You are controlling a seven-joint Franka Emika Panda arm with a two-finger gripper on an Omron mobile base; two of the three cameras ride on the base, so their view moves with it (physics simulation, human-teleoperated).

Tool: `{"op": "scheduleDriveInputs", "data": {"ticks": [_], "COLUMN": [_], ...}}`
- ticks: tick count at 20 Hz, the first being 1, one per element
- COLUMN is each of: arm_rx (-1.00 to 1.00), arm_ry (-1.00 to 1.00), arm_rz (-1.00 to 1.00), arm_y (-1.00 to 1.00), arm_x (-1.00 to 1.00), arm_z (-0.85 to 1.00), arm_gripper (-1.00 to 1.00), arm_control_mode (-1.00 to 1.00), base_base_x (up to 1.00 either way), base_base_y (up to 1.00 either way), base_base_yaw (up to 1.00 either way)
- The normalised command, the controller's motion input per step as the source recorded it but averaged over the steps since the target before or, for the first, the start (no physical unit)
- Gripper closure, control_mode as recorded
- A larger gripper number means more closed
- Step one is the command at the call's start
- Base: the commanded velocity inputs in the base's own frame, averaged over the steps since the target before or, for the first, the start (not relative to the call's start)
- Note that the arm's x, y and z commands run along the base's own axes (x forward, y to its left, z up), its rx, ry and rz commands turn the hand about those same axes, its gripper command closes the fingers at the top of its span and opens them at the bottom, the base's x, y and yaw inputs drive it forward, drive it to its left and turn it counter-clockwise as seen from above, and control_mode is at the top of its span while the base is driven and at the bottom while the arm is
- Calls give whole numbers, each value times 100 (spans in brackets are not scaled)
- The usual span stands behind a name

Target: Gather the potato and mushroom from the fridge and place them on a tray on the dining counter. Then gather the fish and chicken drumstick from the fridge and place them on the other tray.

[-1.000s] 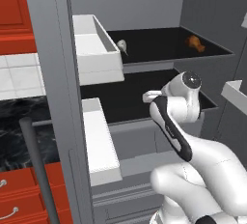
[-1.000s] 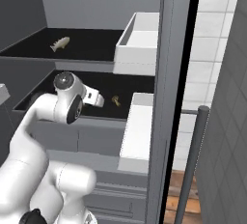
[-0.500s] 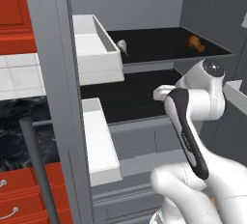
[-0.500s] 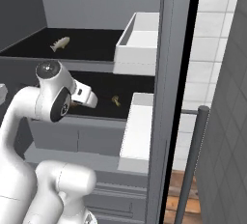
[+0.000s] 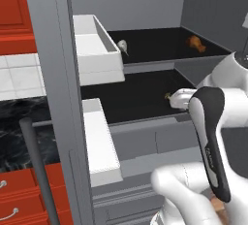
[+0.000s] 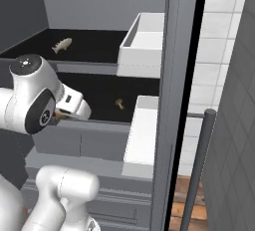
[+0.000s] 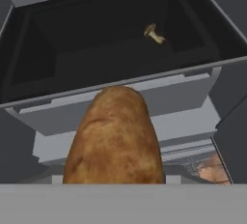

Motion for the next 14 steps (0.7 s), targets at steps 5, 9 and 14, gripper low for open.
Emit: {"op": "scheduleDriveInputs", "data": {"ticks": [5,9,14], "arm_rx": [0,0,0], "arm_ry": [3,2,2], "arm_rz": [0,0,0], "arm_y": [-5,0,-1], "arm_x": [-100,-75,-60], "arm_z": [23,57,65], "arm_gripper": [100,100,100], "arm_control_mode": [-100,-100,-100], "base_base_x": [0,0,0], "base_base_y": [0,0,0], "base_base_yaw": [0,0,0]}}
